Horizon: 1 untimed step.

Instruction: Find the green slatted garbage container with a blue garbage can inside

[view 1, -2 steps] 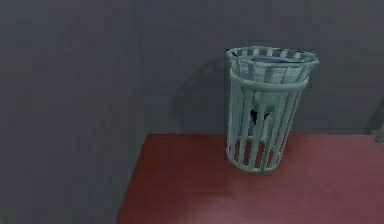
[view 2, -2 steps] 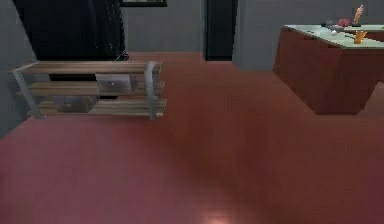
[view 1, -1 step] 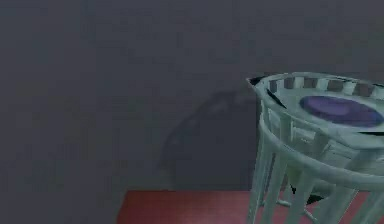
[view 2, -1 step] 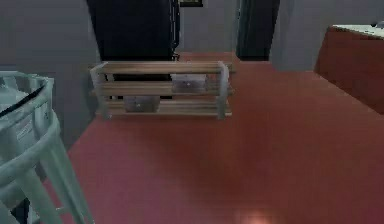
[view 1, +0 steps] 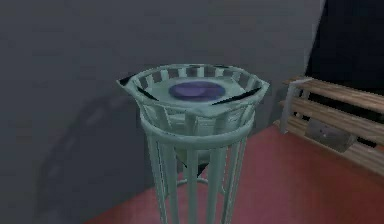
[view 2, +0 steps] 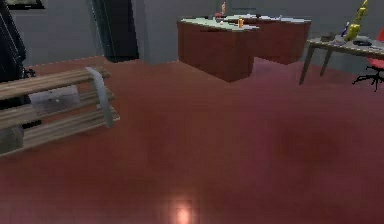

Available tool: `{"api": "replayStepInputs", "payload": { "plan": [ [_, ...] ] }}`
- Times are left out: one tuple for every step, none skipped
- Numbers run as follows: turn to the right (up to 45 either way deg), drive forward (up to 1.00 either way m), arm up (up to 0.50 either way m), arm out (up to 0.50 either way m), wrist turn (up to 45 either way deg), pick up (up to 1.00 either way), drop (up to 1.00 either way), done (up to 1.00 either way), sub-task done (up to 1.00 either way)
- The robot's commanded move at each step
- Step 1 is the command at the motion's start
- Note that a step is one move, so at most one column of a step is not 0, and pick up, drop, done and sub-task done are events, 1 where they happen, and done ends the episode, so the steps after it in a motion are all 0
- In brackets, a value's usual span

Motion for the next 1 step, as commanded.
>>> {"api": "replayStepInputs", "payload": {
  "plan": [
    [0.0, 0.00, 0.00, 0.00, 0.0, 0.00, 0.00, 1.00, 0.00]
  ]
}}
